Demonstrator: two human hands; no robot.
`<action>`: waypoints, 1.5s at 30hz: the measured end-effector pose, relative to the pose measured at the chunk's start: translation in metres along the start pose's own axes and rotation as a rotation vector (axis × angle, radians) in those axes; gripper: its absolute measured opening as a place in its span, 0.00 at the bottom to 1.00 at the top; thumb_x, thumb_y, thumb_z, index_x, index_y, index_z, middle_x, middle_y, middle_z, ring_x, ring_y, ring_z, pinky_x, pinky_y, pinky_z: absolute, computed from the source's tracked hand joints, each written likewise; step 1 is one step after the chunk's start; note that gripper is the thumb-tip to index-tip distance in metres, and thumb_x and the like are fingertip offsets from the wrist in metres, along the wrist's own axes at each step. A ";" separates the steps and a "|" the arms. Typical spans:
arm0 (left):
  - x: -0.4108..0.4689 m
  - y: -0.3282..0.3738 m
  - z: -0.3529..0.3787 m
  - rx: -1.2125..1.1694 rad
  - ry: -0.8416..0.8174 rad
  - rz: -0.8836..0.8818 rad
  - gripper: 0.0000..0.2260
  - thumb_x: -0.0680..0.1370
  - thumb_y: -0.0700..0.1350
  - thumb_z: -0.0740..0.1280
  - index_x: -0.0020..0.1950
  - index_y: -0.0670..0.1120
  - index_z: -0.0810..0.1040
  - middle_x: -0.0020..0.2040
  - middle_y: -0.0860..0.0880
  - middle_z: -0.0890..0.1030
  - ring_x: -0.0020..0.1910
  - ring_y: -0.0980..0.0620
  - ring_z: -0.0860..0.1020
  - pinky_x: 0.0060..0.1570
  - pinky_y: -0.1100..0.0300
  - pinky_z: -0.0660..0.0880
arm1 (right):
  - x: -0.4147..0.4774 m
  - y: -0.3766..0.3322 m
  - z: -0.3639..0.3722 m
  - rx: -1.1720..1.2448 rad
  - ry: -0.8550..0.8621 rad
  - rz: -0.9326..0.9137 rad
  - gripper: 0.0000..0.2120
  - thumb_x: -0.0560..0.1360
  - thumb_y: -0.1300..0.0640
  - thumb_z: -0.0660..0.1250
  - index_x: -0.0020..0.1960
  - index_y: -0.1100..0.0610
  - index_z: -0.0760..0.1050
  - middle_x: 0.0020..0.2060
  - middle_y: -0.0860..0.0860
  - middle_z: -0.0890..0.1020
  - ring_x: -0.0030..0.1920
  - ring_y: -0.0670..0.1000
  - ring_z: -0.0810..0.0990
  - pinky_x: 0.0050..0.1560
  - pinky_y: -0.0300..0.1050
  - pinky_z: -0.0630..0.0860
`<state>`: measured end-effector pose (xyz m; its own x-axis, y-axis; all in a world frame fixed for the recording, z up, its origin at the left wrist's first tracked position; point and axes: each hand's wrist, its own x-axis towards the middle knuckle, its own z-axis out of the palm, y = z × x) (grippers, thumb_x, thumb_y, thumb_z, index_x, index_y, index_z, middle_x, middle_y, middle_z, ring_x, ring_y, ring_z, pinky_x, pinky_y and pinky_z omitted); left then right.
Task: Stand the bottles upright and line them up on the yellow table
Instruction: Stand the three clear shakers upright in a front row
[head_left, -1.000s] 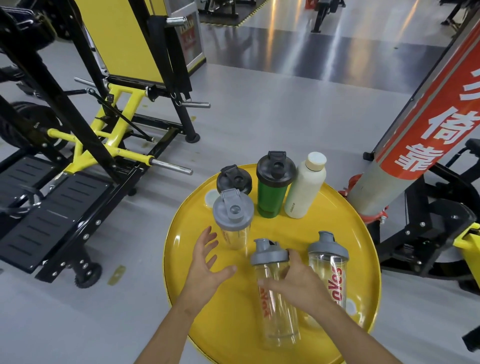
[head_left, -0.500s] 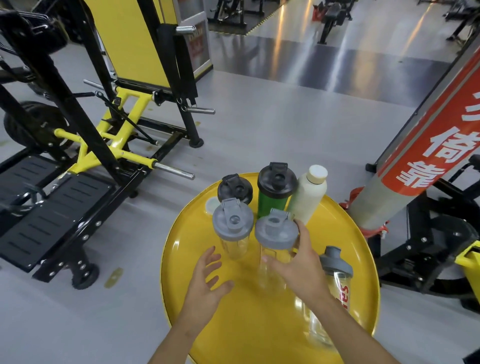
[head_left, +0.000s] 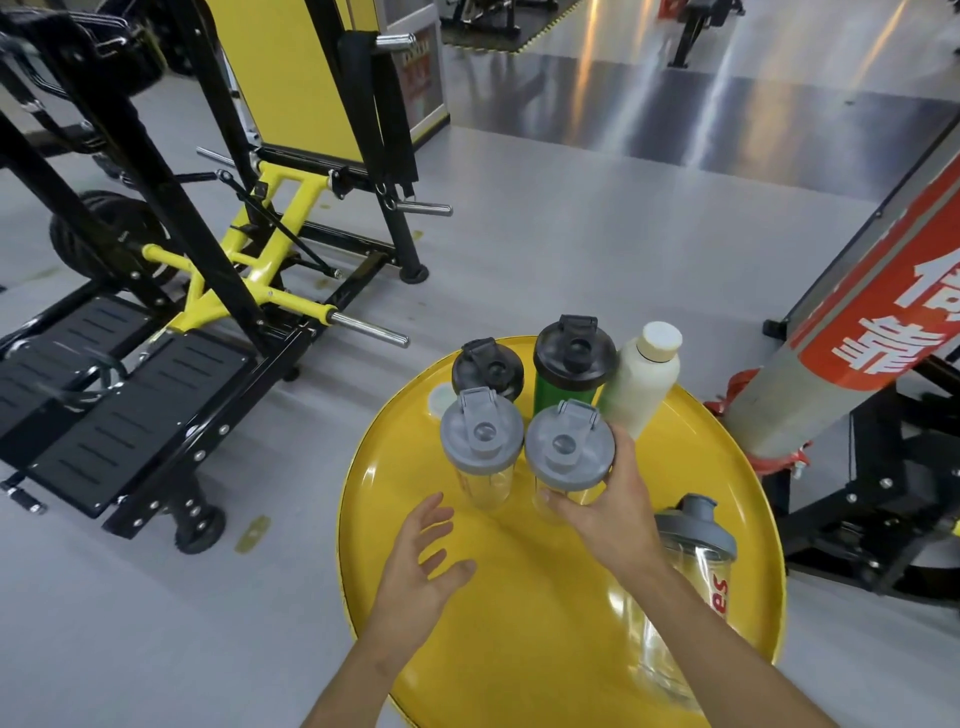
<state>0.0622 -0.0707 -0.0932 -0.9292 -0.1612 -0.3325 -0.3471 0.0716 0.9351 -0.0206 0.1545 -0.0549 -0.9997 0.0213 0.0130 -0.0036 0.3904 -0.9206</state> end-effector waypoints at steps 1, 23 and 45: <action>-0.001 0.000 0.000 0.000 0.003 -0.001 0.33 0.72 0.35 0.76 0.71 0.58 0.69 0.64 0.58 0.78 0.65 0.61 0.76 0.63 0.57 0.73 | 0.001 0.001 0.000 0.001 -0.001 -0.002 0.46 0.63 0.57 0.84 0.63 0.27 0.59 0.58 0.30 0.75 0.60 0.34 0.76 0.53 0.30 0.73; -0.006 -0.003 0.007 0.003 -0.001 -0.037 0.31 0.72 0.36 0.77 0.70 0.56 0.71 0.64 0.58 0.79 0.62 0.61 0.77 0.60 0.61 0.74 | 0.013 0.008 -0.011 0.042 -0.127 -0.032 0.46 0.65 0.59 0.84 0.68 0.33 0.60 0.59 0.28 0.76 0.64 0.39 0.77 0.62 0.42 0.76; -0.005 -0.006 0.027 -0.020 -0.062 -0.049 0.29 0.73 0.33 0.75 0.68 0.56 0.74 0.63 0.54 0.79 0.61 0.58 0.79 0.66 0.44 0.75 | -0.019 0.023 -0.058 -0.307 0.003 0.032 0.22 0.75 0.59 0.73 0.66 0.48 0.74 0.59 0.43 0.75 0.53 0.45 0.78 0.48 0.30 0.73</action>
<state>0.0654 -0.0440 -0.1006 -0.9174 -0.1030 -0.3844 -0.3904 0.0456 0.9195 -0.0002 0.2169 -0.0538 -0.9991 0.0407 -0.0122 0.0357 0.6495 -0.7595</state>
